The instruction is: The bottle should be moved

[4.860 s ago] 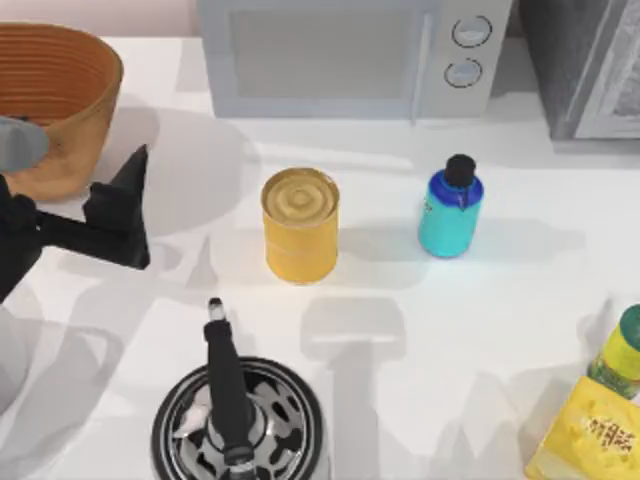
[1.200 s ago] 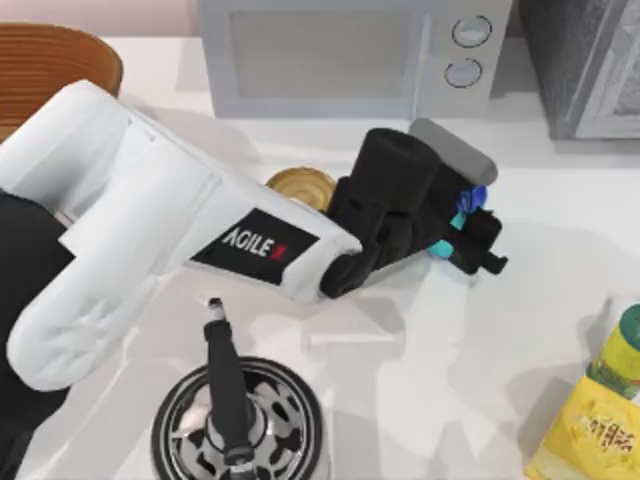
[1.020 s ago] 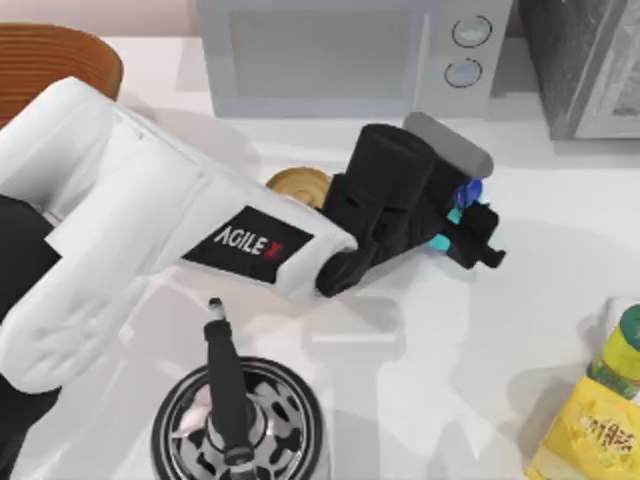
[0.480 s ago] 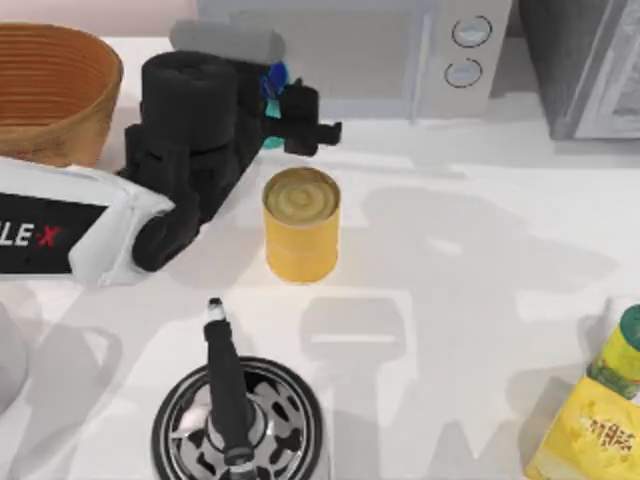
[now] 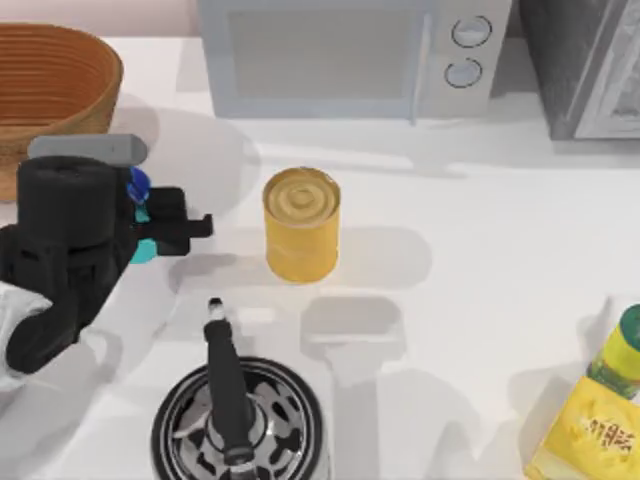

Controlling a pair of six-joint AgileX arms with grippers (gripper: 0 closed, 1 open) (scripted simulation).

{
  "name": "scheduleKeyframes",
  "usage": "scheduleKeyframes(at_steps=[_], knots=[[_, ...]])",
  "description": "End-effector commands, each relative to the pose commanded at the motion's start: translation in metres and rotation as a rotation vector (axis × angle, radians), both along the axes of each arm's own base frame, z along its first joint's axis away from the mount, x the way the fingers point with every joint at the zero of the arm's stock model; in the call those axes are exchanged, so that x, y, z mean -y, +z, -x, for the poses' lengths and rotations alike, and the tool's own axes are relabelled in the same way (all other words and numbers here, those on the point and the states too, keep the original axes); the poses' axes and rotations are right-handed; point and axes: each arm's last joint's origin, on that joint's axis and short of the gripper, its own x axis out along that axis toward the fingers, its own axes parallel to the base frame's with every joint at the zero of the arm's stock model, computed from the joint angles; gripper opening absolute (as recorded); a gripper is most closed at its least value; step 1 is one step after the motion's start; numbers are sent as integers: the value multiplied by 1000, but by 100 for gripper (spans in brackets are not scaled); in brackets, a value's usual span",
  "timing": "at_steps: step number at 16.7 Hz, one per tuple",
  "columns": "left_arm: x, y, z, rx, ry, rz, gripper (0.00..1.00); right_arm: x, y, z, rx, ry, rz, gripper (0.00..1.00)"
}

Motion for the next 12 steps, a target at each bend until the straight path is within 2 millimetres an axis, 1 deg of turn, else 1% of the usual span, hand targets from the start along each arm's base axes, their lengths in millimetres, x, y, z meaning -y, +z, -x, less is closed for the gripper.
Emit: scheduleKeyframes(at_steps=[4, 7, 9, 12], knots=[[-1, -1, 1, -4, 2, -1, 0, 0, 0, 0, 0, 0, 0, 100], [1, -5, 0, -15, -6, -8, 0, 0, 0, 0, 0, 0, 0, 100], [1, -12, -5, -24, -4, -14, 0, 0, 0, 0, 0, 0, 0, 100], [1, -26, -19, -23, 5, -14, 0, 0, 0, 0, 0, 0, 0, 100]])
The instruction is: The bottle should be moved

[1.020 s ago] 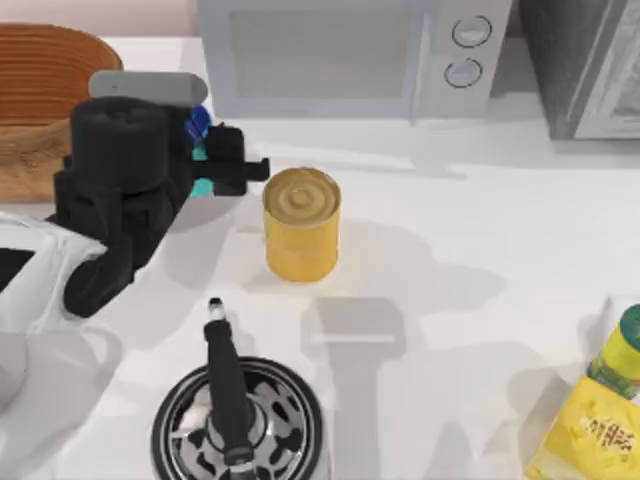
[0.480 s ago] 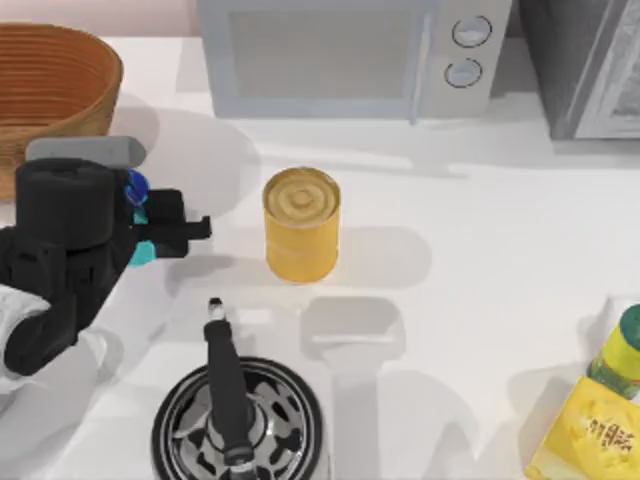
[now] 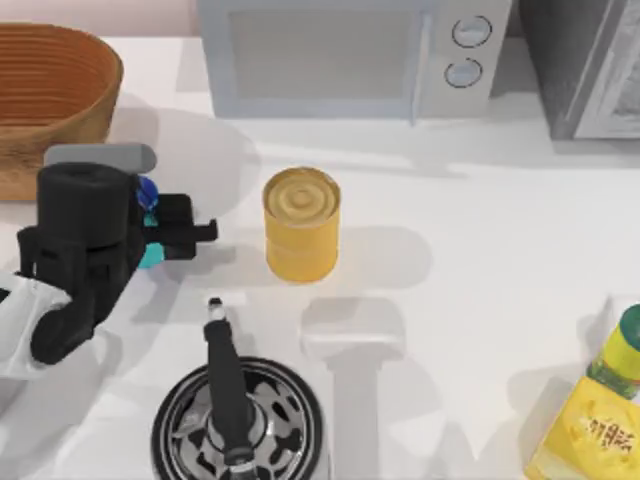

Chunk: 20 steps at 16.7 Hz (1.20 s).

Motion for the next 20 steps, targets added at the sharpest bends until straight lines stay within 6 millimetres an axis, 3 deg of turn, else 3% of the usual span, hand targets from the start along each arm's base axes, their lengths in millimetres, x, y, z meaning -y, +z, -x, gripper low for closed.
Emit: scheduleKeyframes(at_steps=[5, 10, 20], knots=[[2, -21, -20, 15, -1, 11, 0, 0, 0, 0, 0, 0, 0, 100], [2, -24, -22, 19, -3, 13, 0, 0, 0, 0, 0, 0, 0, 100], [2, -24, -22, 19, -3, 13, 75, 0, 0, 0, 0, 0, 0, 100]])
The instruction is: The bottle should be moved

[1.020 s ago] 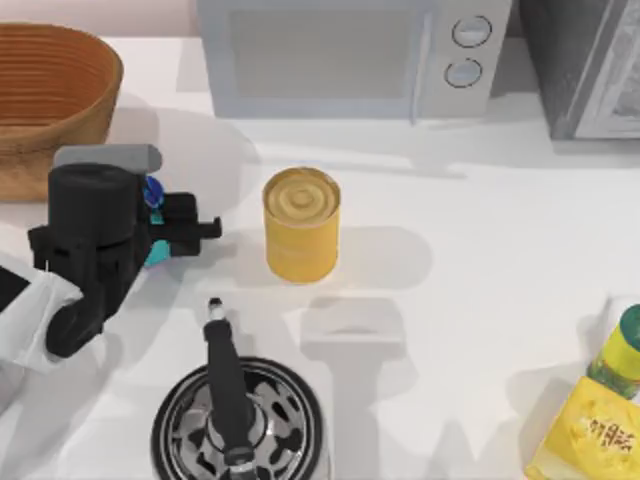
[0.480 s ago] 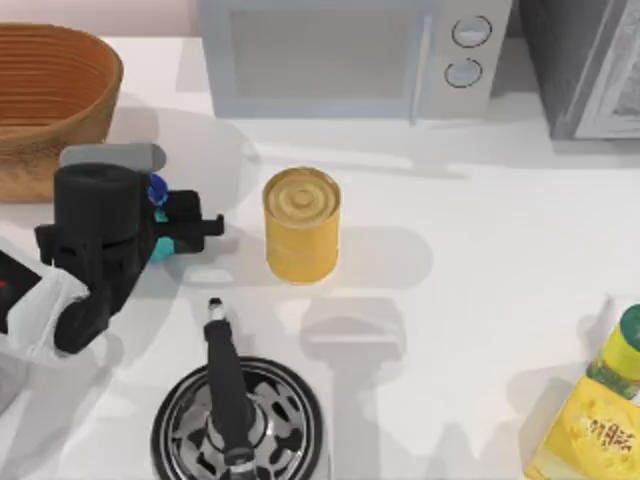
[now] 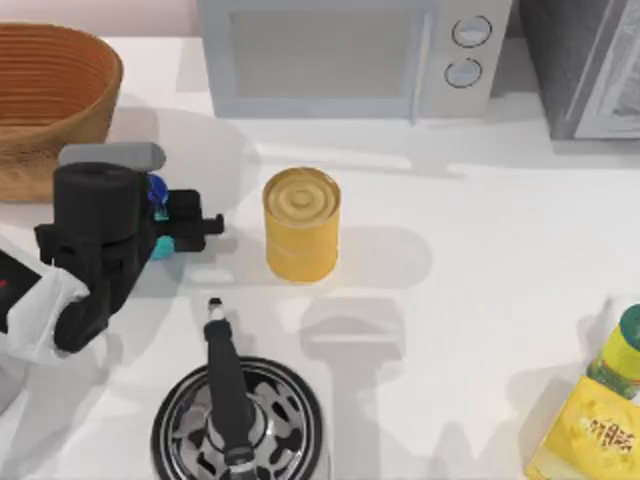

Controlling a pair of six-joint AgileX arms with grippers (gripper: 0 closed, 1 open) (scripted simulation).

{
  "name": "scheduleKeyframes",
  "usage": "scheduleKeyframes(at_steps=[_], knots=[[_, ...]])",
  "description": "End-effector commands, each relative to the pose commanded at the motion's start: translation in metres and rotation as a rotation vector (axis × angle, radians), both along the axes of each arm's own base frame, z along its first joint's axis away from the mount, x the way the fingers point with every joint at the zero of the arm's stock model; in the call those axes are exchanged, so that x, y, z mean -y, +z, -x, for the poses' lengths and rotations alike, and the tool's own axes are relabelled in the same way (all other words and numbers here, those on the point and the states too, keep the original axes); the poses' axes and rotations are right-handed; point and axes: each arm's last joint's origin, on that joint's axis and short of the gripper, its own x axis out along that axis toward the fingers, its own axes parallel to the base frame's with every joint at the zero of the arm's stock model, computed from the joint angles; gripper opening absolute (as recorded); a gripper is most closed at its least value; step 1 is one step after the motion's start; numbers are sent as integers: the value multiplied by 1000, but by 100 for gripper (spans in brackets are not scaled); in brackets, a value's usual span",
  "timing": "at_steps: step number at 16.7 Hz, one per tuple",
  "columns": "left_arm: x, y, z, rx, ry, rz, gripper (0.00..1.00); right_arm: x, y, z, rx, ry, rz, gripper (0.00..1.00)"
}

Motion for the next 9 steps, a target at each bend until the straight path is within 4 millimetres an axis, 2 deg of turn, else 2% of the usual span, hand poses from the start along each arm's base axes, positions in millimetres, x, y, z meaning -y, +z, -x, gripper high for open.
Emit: scheduleKeyframes(at_steps=[3, 9], knots=[[0, 0, 0, 0, 0, 0, 98, 0, 0, 0, 0, 0, 0, 100], [0, 0, 0, 0, 0, 0, 100, 0, 0, 0, 0, 0, 0, 100]])
